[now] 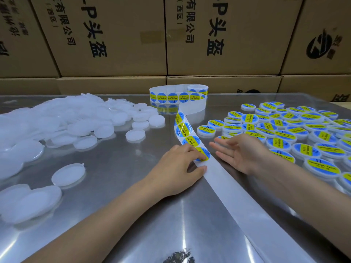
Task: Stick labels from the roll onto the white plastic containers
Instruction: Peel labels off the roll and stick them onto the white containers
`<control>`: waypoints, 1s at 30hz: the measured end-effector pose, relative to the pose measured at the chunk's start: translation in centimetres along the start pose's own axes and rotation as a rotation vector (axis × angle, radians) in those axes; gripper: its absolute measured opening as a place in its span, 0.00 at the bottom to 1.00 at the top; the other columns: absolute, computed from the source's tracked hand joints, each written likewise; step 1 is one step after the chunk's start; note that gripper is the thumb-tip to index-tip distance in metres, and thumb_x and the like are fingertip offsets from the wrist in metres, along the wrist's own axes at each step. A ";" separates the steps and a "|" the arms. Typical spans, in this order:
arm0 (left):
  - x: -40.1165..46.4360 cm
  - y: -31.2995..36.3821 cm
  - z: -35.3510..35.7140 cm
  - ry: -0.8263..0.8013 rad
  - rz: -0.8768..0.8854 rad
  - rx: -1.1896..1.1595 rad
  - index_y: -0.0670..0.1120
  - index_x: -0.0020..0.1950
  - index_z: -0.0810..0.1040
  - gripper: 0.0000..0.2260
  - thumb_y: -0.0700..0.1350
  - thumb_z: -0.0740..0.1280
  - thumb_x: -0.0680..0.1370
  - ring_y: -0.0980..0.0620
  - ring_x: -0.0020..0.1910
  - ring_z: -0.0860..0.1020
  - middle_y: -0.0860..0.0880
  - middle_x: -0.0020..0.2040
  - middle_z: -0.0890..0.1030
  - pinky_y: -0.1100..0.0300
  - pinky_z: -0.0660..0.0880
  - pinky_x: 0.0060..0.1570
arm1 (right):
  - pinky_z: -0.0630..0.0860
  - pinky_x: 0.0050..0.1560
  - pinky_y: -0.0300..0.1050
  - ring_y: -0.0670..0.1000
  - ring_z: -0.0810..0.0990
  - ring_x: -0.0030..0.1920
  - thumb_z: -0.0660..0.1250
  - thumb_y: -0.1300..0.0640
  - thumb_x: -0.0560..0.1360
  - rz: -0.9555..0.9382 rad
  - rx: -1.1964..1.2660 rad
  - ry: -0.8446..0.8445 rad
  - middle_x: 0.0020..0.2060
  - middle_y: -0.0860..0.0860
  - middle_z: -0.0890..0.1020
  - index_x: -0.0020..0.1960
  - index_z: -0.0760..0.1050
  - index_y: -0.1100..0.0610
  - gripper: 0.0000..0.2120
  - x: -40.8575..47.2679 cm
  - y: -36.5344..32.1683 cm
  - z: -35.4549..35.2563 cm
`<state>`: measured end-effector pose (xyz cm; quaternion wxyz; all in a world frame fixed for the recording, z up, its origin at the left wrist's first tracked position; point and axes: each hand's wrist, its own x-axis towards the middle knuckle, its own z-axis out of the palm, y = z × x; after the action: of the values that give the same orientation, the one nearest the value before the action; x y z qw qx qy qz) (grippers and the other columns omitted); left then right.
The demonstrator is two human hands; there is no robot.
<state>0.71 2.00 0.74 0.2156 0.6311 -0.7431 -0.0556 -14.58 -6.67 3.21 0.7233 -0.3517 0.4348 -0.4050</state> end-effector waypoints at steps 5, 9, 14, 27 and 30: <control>0.0 -0.1 0.0 0.002 0.018 0.026 0.54 0.65 0.74 0.16 0.54 0.61 0.79 0.52 0.57 0.68 0.54 0.61 0.73 0.58 0.64 0.61 | 0.75 0.39 0.44 0.50 0.82 0.41 0.51 0.68 0.78 -0.036 0.007 0.027 0.61 0.53 0.76 0.58 0.66 0.61 0.12 -0.1 0.1 0.0; 0.0 -0.2 0.0 0.000 0.027 0.030 0.53 0.66 0.74 0.16 0.54 0.61 0.79 0.52 0.57 0.69 0.54 0.61 0.73 0.57 0.64 0.62 | 0.76 0.39 0.44 0.51 0.83 0.41 0.54 0.66 0.77 -0.046 -0.036 0.027 0.55 0.53 0.77 0.47 0.69 0.58 0.07 -0.2 0.2 -0.1; 0.1 -0.3 -0.1 -0.011 0.031 0.028 0.54 0.66 0.74 0.16 0.54 0.61 0.79 0.52 0.56 0.69 0.54 0.61 0.73 0.57 0.65 0.61 | 0.75 0.36 0.45 0.51 0.80 0.39 0.57 0.66 0.77 -0.038 -0.082 0.060 0.44 0.53 0.77 0.44 0.70 0.58 0.06 -0.3 0.3 0.0; 0.2 -0.7 0.2 -0.001 0.060 0.054 0.54 0.65 0.74 0.16 0.55 0.61 0.79 0.51 0.57 0.69 0.54 0.61 0.74 0.54 0.66 0.60 | 0.76 0.44 0.38 0.45 0.76 0.52 0.57 0.66 0.77 -0.213 -0.329 0.027 0.50 0.50 0.78 0.49 0.79 0.53 0.15 -0.2 1.0 0.5; 0.4 -1.0 0.4 0.007 0.071 0.058 0.53 0.65 0.74 0.16 0.54 0.60 0.79 0.51 0.59 0.70 0.55 0.62 0.74 0.53 0.66 0.61 | 0.77 0.50 0.42 0.45 0.75 0.50 0.57 0.69 0.75 -0.305 -0.405 0.049 0.46 0.48 0.78 0.46 0.80 0.51 0.18 -0.1 1.3 0.5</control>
<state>1.38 1.37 0.13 0.2015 0.6106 -0.7655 -0.0243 -13.83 -5.98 2.35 0.5581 -0.5409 0.4664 -0.4224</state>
